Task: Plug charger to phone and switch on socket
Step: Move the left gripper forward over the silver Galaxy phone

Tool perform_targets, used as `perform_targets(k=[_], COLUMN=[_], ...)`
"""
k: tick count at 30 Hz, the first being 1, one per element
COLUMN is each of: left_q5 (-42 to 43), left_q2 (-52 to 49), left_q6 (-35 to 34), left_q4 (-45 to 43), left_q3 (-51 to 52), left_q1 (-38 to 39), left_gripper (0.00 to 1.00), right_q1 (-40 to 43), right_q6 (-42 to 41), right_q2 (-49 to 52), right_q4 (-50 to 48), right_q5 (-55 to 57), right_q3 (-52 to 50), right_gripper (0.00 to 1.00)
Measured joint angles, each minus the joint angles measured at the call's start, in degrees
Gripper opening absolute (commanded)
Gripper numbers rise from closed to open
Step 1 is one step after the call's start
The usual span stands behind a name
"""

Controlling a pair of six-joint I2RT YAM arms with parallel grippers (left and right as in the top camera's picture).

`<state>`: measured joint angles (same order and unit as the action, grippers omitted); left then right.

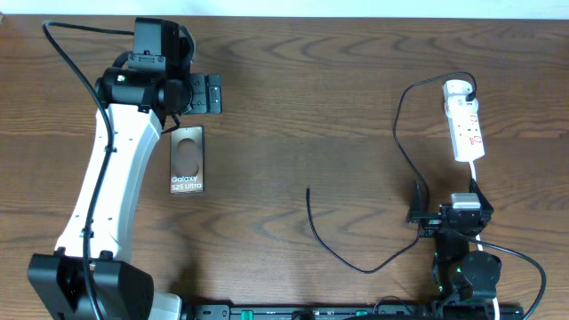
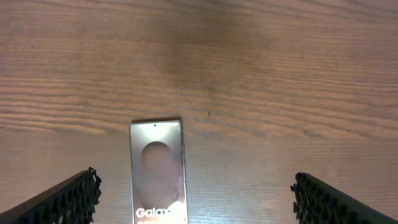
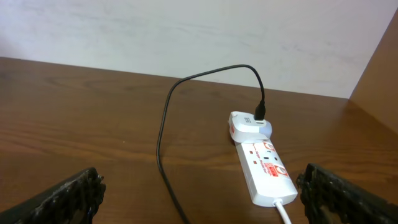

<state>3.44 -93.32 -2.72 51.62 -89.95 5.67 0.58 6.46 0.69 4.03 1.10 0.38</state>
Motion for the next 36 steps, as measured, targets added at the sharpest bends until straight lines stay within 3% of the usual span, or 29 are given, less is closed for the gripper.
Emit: perform_targets(k=[11,23,36], left_q5=[-3.0,-3.3,8.1], left_q2=[-5.8,-18.3,-18.3], left_q6=[0.0,-0.9,-0.2], left_q4=[8.4,6.3,7.3], left_q3=[0.6,1.4,1.4], left_q1=[0.0,-0.9,-11.4], left_gripper=[0.98,0.98,0.98], right_q1=[0.0,0.0,0.0], right_q6=[0.0,0.0,0.0], right_q2=[0.0,0.0,0.0], right_q4=[0.0,0.0,0.0], right_q5=[0.0,0.0,0.0], right_q3=[0.0,0.0,0.0], right_gripper=[0.99,0.99,0.99])
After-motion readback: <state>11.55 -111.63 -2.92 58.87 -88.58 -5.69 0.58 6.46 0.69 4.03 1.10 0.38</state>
